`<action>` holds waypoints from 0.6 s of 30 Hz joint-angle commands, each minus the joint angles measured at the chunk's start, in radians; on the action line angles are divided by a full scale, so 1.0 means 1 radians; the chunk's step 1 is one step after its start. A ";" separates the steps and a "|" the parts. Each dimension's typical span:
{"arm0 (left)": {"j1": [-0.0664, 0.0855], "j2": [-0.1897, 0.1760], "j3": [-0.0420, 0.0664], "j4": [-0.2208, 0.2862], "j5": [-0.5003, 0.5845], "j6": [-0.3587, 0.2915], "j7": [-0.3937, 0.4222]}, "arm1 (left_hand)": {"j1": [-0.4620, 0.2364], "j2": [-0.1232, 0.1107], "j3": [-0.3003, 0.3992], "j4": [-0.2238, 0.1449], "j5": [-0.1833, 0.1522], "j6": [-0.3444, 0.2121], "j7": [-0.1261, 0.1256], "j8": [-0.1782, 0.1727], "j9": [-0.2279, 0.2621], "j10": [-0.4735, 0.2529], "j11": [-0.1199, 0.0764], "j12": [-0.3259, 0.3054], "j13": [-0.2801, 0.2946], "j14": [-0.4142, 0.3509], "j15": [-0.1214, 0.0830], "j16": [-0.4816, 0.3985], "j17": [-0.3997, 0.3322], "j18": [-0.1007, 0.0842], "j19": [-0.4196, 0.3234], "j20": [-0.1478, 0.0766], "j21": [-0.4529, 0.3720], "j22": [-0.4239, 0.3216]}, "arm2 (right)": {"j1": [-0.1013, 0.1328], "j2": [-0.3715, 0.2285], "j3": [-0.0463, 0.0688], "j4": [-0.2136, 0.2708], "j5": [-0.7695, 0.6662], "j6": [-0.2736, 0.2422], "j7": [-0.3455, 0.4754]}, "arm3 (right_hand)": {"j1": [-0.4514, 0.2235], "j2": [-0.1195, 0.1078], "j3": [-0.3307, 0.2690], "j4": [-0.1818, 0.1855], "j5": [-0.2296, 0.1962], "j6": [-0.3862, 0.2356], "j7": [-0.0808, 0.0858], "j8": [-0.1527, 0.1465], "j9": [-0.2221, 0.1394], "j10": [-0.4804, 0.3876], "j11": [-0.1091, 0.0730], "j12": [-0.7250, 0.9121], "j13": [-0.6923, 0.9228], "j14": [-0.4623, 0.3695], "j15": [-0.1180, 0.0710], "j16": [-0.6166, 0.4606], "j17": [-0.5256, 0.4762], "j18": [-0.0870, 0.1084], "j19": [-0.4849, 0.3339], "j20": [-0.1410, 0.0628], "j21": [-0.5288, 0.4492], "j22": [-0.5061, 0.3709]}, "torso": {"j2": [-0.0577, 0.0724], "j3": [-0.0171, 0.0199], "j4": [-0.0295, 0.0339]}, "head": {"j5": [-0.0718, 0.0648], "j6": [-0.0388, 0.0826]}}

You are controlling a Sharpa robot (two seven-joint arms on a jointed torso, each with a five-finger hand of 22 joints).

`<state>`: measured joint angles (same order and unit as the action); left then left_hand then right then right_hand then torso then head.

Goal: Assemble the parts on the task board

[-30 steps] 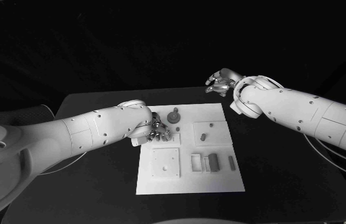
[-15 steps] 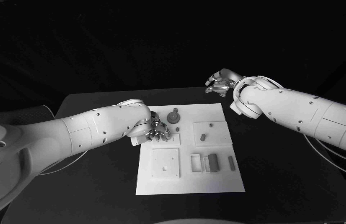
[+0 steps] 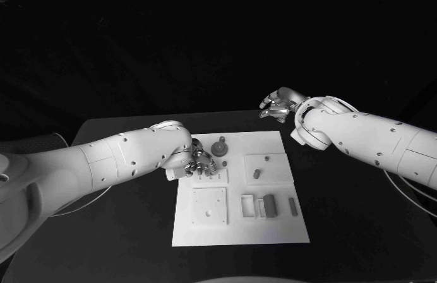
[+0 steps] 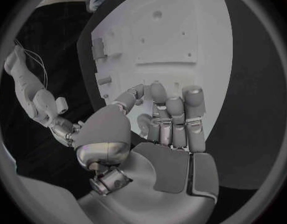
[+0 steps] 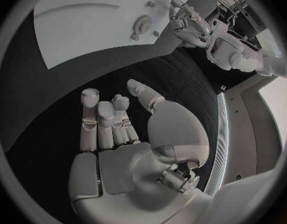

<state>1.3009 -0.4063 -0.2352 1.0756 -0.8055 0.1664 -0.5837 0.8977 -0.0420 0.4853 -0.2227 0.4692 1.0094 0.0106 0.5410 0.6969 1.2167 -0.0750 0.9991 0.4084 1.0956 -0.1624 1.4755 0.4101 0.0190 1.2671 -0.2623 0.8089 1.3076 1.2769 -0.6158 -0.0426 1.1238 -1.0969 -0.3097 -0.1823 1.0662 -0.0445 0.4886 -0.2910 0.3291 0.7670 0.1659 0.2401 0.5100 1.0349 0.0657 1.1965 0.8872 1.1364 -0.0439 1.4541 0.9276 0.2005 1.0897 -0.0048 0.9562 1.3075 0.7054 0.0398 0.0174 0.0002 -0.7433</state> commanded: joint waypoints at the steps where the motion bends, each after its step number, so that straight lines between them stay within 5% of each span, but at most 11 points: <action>1: 0.003 0.009 0.001 -0.006 -0.024 0.068 -0.008 | 0.077 0.066 0.058 -0.065 0.027 0.031 0.022 -0.004 0.003 0.008 -0.001 0.006 0.001 0.007 -0.015 0.006 0.002 0.061 0.003 -0.001 0.007 0.019 | -0.001 0.002 0.000 -0.001 -0.009 0.014 0.003 | -0.005 0.000 0.002 0.000 0.001 0.006 0.013 0.003 -0.001 -0.006 -0.001 0.004 -0.001 -0.005 0.002 -0.002 -0.002 0.061 -0.002 -0.003 -0.006 0.012 | 0.000 -0.0006 0.0001 | 0.001 0.001; 5: 0.005 0.021 0.001 -0.021 -0.029 0.085 -0.010 | 0.089 0.049 0.059 -0.066 0.060 0.039 0.019 -0.006 0.008 0.015 -0.004 0.009 0.003 0.011 -0.018 0.009 0.007 0.061 0.007 -0.003 0.014 0.020 | -0.002 0.004 -0.001 -0.003 -0.009 0.015 0.003 | -0.005 0.000 0.002 0.000 0.001 0.006 0.013 0.003 -0.001 -0.006 -0.001 0.004 -0.001 -0.005 0.002 -0.002 -0.002 0.061 -0.002 -0.003 -0.006 0.012 | 0.001 -0.0007 -0.0001 | 0.000 -0.001; 18: 0.012 0.053 0.000 -0.066 -0.064 0.128 -0.021 | 0.097 0.042 0.058 -0.066 0.065 0.044 0.017 -0.008 0.011 0.019 -0.006 0.010 0.004 0.015 -0.020 0.011 0.010 0.060 0.009 -0.004 0.017 0.019 | -0.004 0.006 -0.001 -0.005 -0.009 0.017 0.003 | -0.005 0.000 0.002 0.000 0.002 0.006 0.013 0.003 -0.001 -0.006 -0.001 0.004 -0.002 -0.005 0.002 -0.001 -0.002 0.061 -0.002 -0.003 -0.006 0.013 | 0.000 -0.0003 -0.0007 | -0.002 -0.003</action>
<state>1.3112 -0.3581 -0.2359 1.0118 -0.8476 0.2581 -0.6014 0.9187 -0.0630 0.4839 -0.2241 0.5142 1.0192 0.0045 0.5334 0.7087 1.2280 -0.0795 1.0059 0.4114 1.0979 -0.1654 1.4826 0.4189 0.0188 1.2714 -0.2625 0.8207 1.3074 1.2736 -0.6102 -0.0438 1.1194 -1.0969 -0.3057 -0.1824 1.0663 -0.0445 0.4886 -0.2910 0.3291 0.7686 0.1643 0.2401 0.5101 1.0350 0.0656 1.1965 0.8874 1.1363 -0.0439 1.4541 0.9267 0.2006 1.0897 -0.0048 0.9562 1.3076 0.7058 0.0394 0.0171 -0.0012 -0.7461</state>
